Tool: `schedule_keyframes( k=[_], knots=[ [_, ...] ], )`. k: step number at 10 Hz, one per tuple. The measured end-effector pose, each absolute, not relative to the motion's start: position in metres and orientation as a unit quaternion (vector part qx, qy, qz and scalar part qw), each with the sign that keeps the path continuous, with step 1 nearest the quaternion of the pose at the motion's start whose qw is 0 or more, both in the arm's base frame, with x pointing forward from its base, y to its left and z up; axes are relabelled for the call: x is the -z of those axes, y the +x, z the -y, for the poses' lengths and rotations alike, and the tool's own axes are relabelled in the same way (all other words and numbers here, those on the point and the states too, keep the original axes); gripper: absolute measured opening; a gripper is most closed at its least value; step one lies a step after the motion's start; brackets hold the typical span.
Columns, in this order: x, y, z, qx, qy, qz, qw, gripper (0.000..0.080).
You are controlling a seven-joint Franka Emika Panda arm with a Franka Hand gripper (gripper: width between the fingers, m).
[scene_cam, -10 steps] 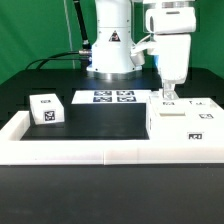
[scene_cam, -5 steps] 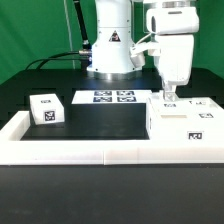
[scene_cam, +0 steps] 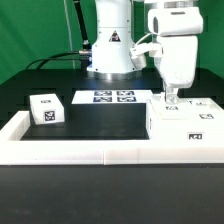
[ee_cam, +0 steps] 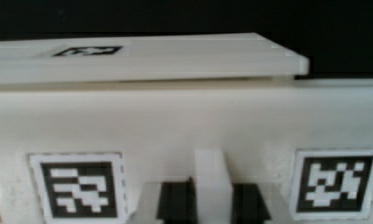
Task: Assemble cabinet
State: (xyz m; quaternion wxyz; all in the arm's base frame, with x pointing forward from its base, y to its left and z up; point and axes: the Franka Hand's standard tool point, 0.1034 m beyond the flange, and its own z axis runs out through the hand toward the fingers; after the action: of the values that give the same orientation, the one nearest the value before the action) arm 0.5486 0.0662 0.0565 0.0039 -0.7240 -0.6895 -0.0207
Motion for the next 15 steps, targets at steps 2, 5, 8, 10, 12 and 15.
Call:
schedule_keyframes(
  k=[2, 5, 8, 10, 12, 15],
  knots=[
    [-0.056, 0.556, -0.066, 0.017, -0.725, 0.688, 0.007, 0.0071],
    [-0.055, 0.573, -0.065, 0.014, -0.728, 0.686, 0.009, 0.0071],
    [-0.055, 0.580, -0.064, 0.001, -0.729, 0.685, 0.016, 0.0071],
    [-0.055, 0.580, -0.064, 0.002, -0.729, 0.685, 0.016, 0.0071],
    [-0.055, 0.580, -0.064, 0.002, -0.729, 0.685, 0.016, 0.0071],
    [-0.063, 0.581, -0.063, 0.005, -0.729, 0.685, 0.010, 0.0542]
  ],
)
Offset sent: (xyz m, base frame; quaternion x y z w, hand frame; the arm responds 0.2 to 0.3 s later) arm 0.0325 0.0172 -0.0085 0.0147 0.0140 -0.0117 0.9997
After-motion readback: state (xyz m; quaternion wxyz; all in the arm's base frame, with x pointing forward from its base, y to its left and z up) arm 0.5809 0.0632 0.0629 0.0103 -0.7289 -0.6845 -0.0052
